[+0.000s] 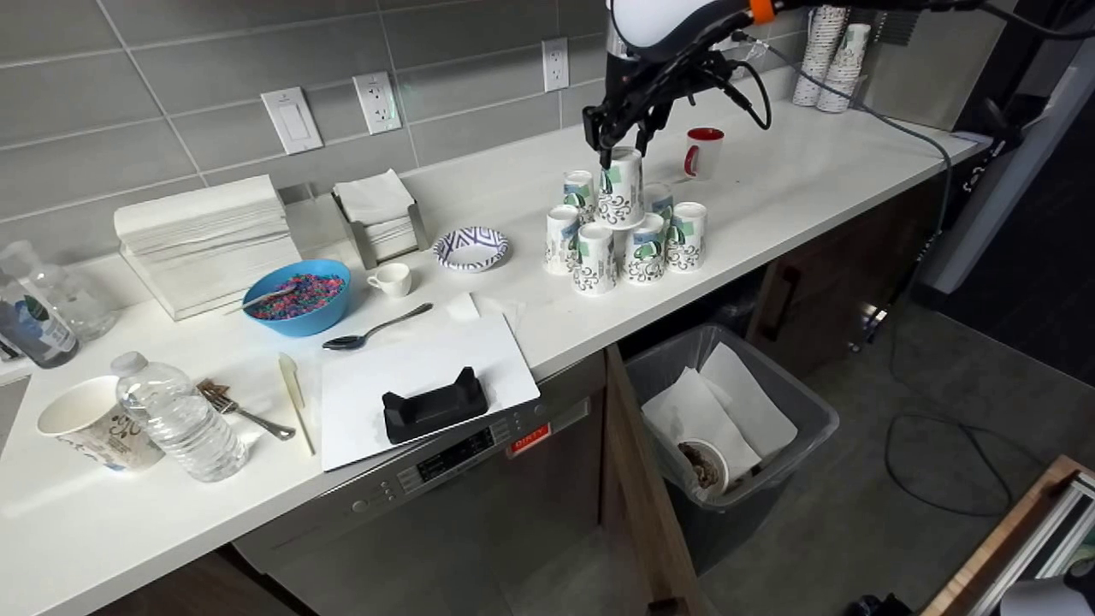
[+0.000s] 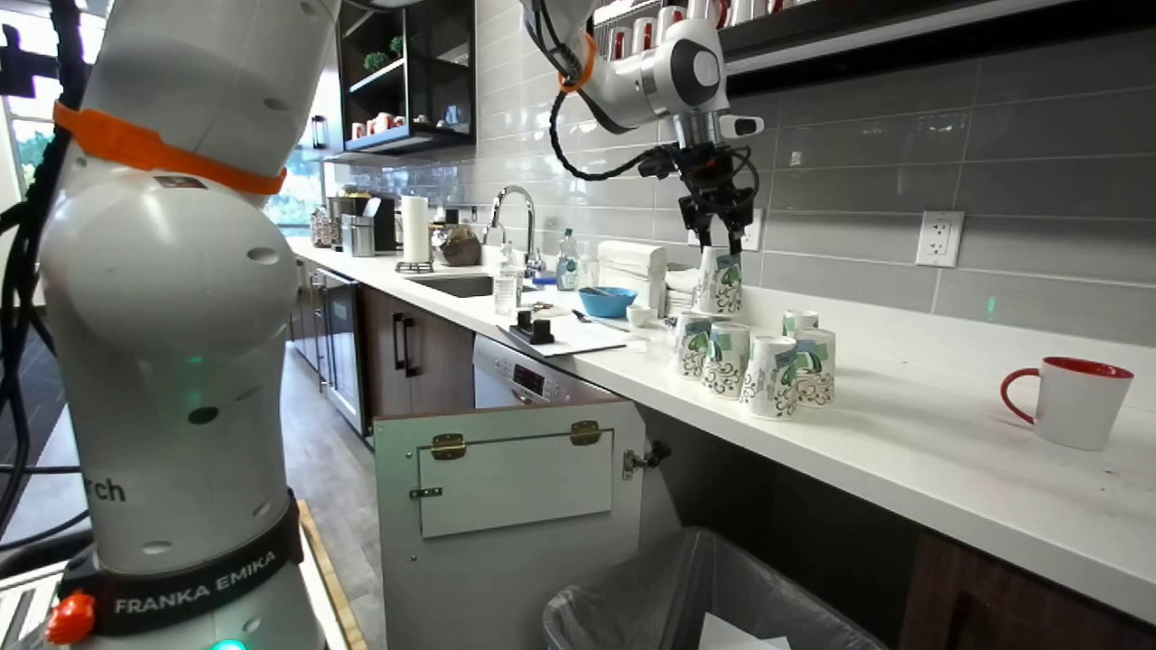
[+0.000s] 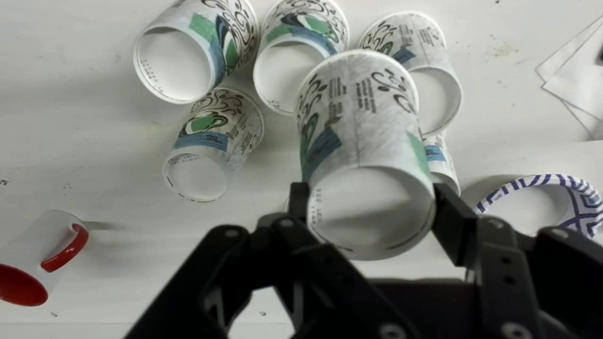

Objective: Build a tower of cups

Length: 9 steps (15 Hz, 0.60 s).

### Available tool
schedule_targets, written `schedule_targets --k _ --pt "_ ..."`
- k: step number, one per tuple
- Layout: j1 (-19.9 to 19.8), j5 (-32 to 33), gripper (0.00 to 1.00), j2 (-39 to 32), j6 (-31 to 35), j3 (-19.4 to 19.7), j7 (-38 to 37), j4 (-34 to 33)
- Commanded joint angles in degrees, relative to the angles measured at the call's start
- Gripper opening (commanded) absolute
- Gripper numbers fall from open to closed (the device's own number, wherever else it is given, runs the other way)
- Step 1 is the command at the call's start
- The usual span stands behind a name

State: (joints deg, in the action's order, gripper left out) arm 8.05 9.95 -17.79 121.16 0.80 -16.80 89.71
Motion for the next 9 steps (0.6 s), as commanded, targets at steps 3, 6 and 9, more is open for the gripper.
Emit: schedule_targets --k 3,6,9 --pt "-1.2 -1.8 0.4 0.3 1.5 -0.7 0.8 1.9" --pt "-1.2 -2.0 0.4 0.0 1.7 -0.7 0.8 1.8" --pt "-1.1 -2.1 0.4 -0.3 1.5 -0.8 0.8 1.6"
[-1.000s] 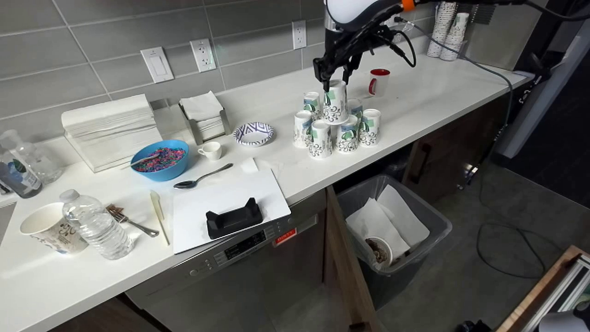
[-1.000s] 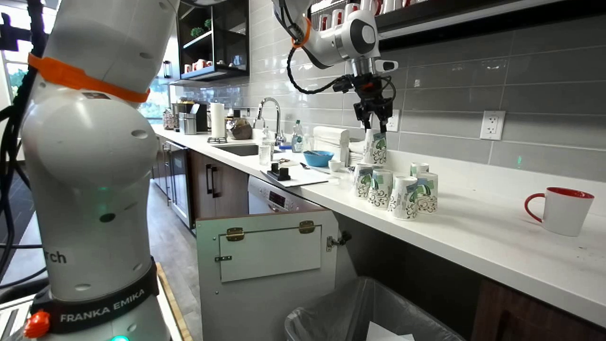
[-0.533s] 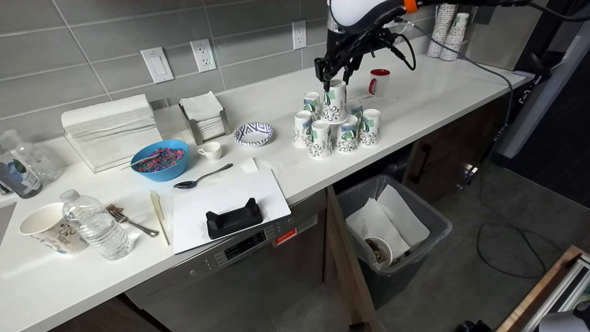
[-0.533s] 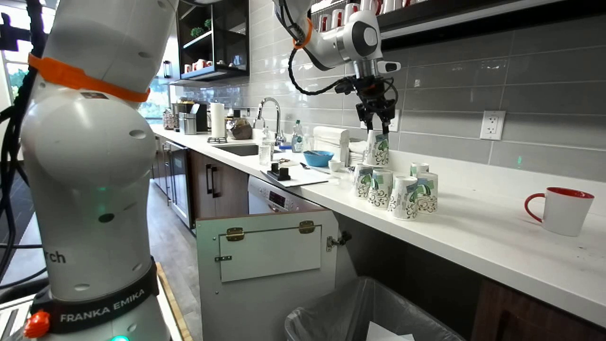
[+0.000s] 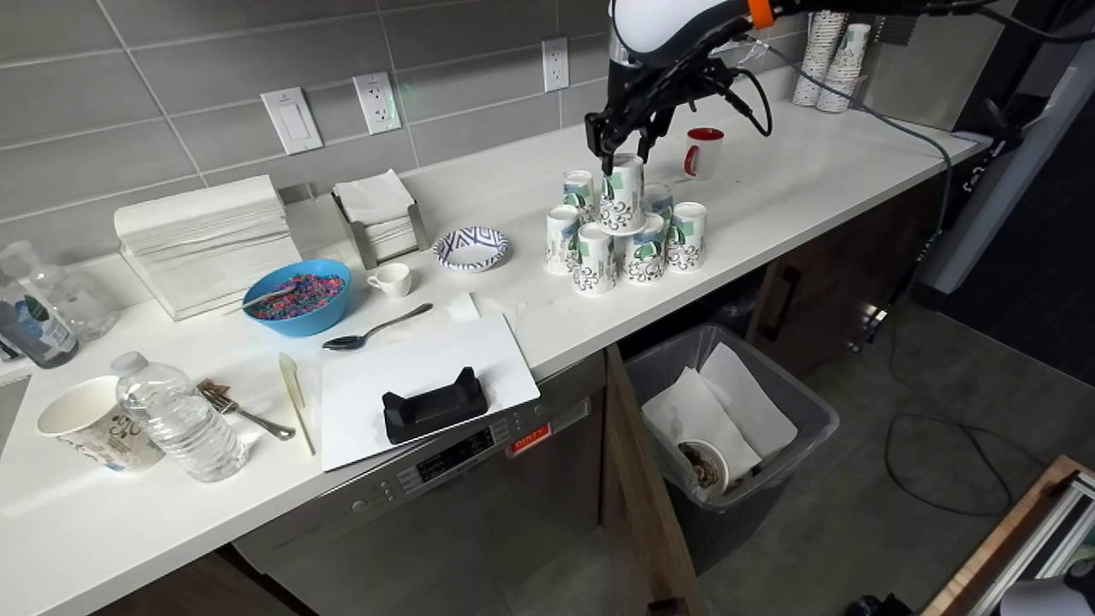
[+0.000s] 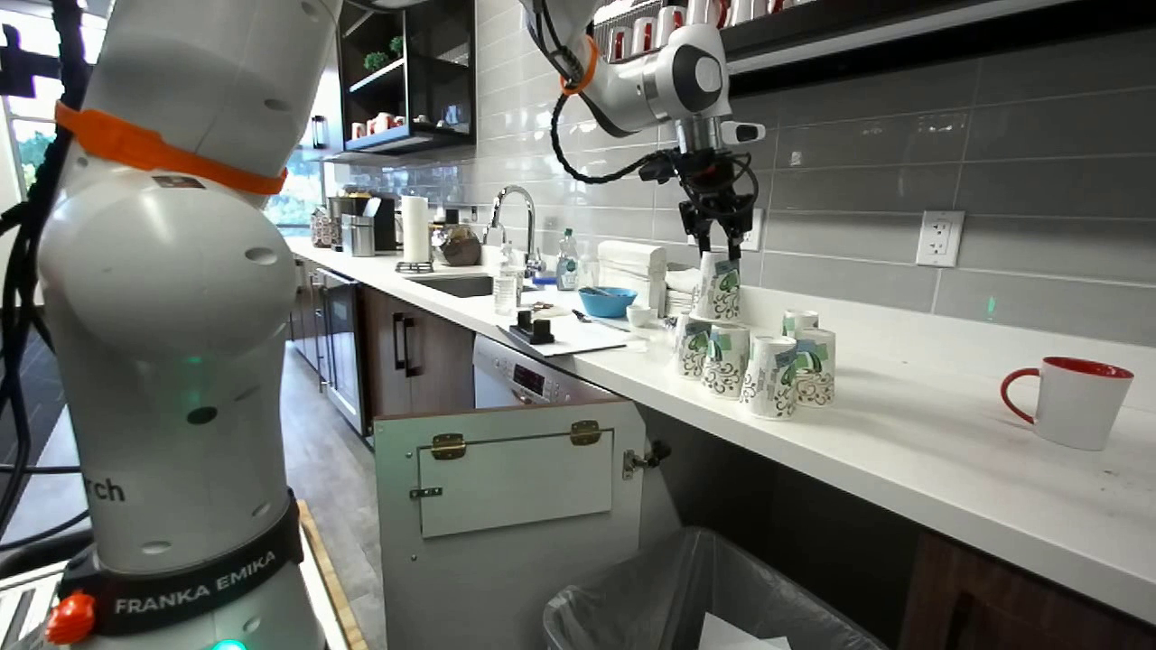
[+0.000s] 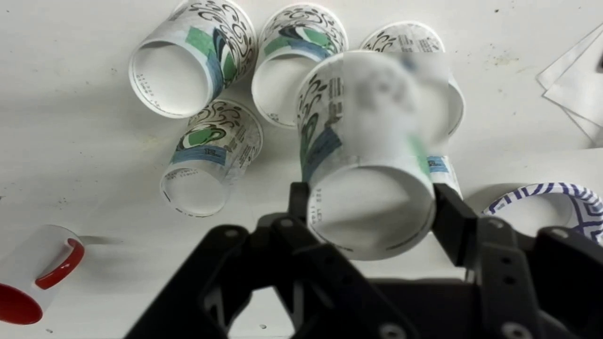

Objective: Build a tower of cups

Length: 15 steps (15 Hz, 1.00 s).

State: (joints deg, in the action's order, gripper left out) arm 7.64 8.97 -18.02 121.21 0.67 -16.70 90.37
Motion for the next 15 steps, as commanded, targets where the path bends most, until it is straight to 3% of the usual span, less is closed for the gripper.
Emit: schedule_targets --k 1,2,5,15 --pt "-0.7 -1.1 0.4 -0.2 1.4 -0.7 0.7 0.9" --pt "-0.7 -0.9 0.9 -0.3 1.6 -0.6 0.3 0.8" --pt "-0.6 -0.6 1.0 -0.1 2.0 -0.5 0.0 0.8" --pt "-3.2 1.0 1.0 3.4 7.8 3.1 -4.6 1.1"
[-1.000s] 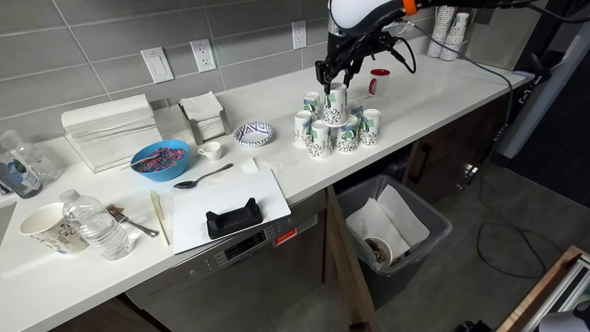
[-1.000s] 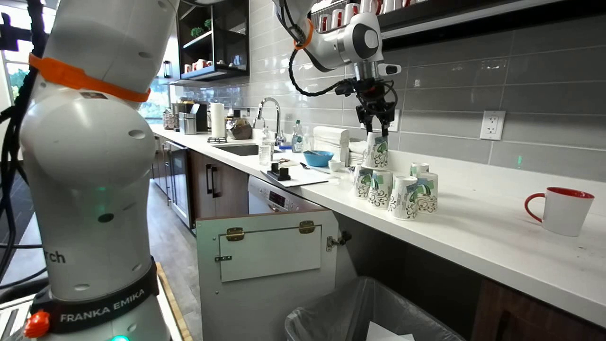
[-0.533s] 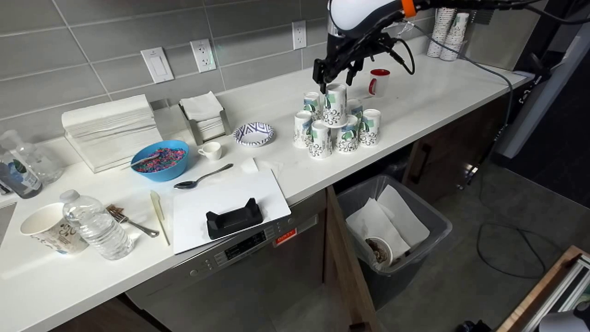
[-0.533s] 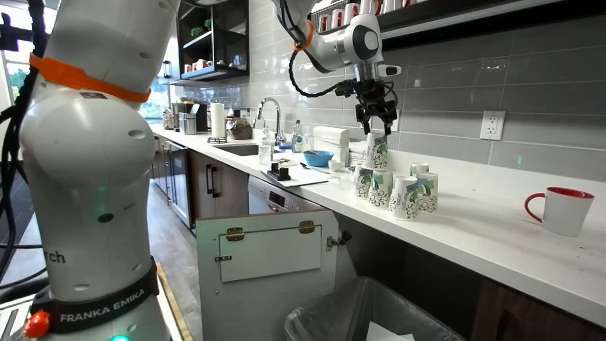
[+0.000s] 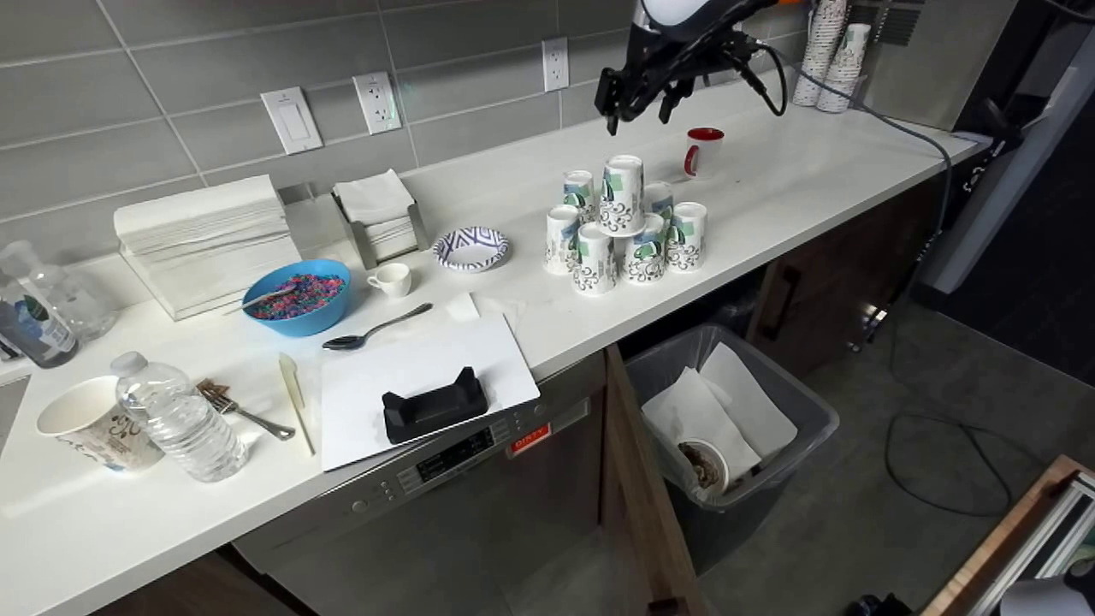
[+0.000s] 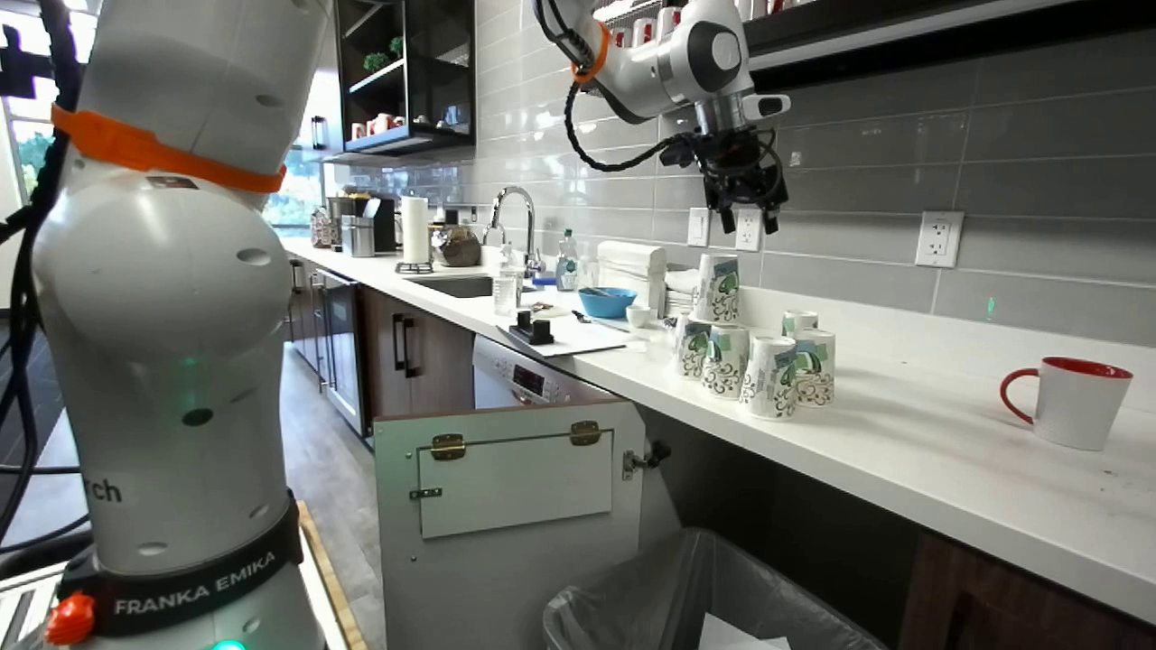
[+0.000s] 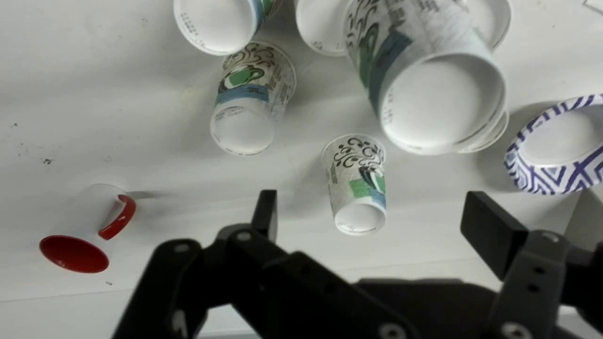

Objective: Build a tower of cups

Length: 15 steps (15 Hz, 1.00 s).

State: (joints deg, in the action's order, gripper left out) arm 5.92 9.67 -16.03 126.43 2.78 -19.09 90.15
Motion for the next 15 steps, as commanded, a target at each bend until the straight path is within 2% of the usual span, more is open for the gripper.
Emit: schedule_targets --k 1,8,15 --pt "-2.1 0.2 1.0 1.2 3.5 1.5 -2.5 1.1" --pt "-6.8 -2.9 1.0 -3.9 5.9 3.3 -1.1 -1.7" --pt "-8.6 -9.0 1.0 -11.5 2.9 2.2 1.9 -5.9"
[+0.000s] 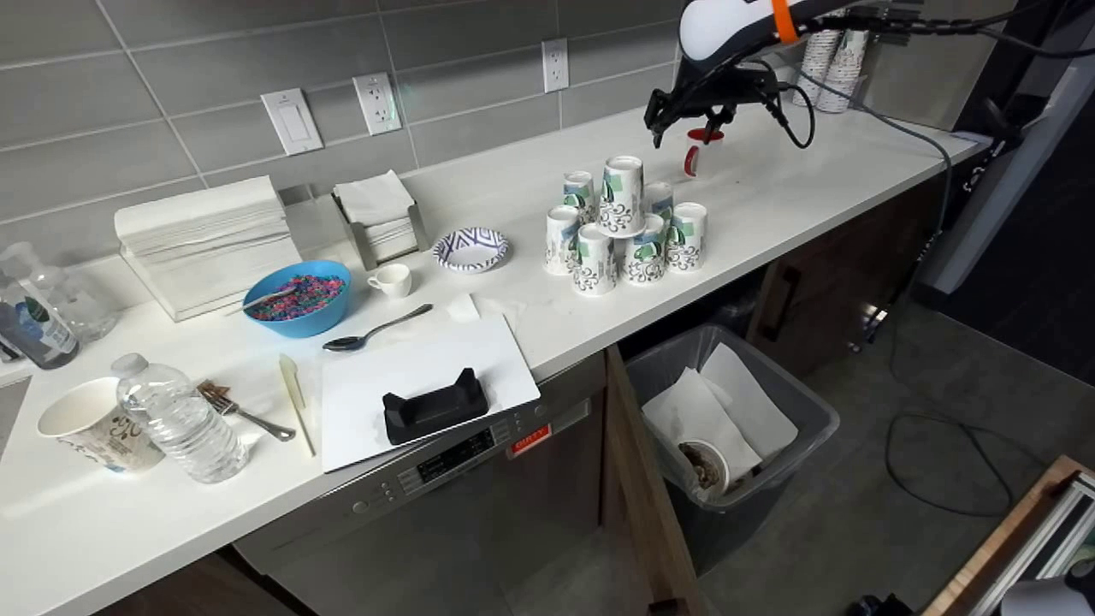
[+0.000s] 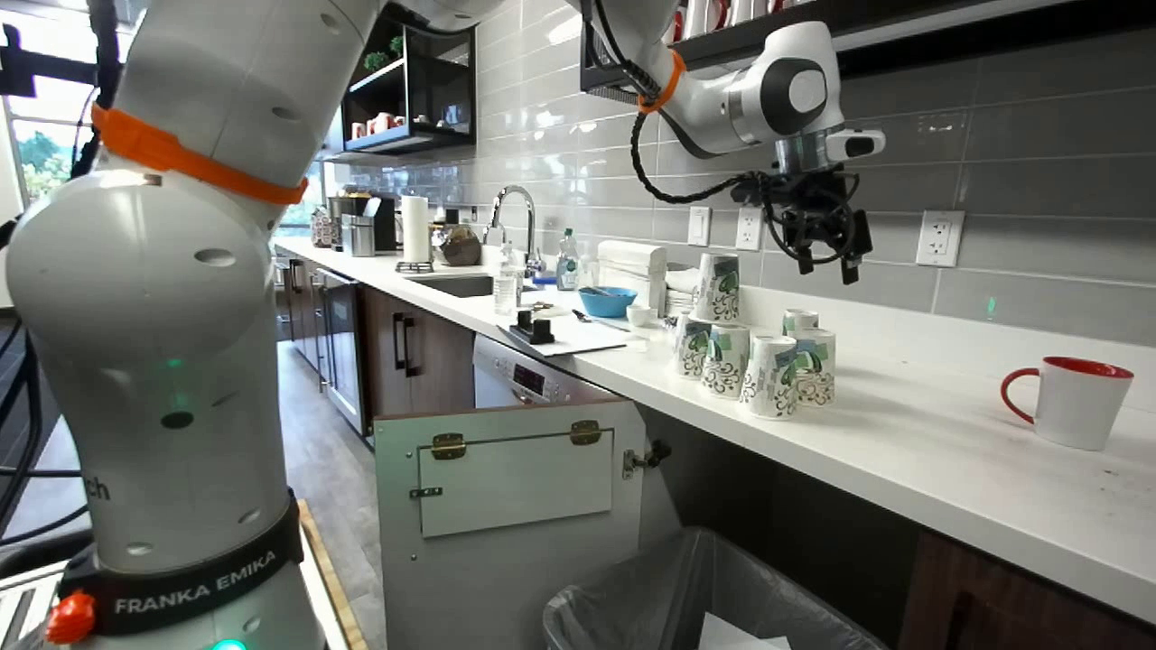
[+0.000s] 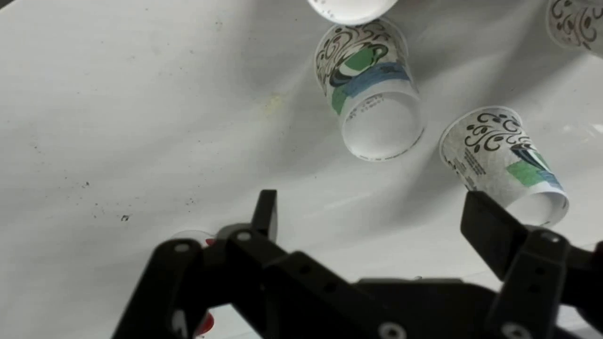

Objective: Build a tower of cups

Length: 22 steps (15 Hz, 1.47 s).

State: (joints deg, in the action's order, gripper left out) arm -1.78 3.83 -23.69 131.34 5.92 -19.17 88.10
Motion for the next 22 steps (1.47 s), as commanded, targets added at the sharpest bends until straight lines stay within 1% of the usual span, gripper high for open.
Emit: schedule_targets --k 1,10,17,19,20,21,22 --pt "-1.1 -4.2 1.0 -4.9 -2.4 -1.3 2.7 -4.7" --pt "-3.6 -11.3 1.0 -11.9 -6.5 -3.1 5.4 -11.9" --pt "-5.2 -14.0 1.0 -15.2 -10.1 -3.7 6.2 -16.4" --pt "-5.4 -14.4 0.94 -16.0 -10.8 -3.8 6.3 -17.3" --pt "-5.5 -14.6 0.85 -16.4 -11.1 -3.9 6.4 -17.7" --pt "-5.6 -14.8 0.84 -16.7 -11.4 -4.0 6.4 -18.0" --pt "-5.7 -15.0 0.74 -17.0 -11.9 -4.1 6.5 -18.3"
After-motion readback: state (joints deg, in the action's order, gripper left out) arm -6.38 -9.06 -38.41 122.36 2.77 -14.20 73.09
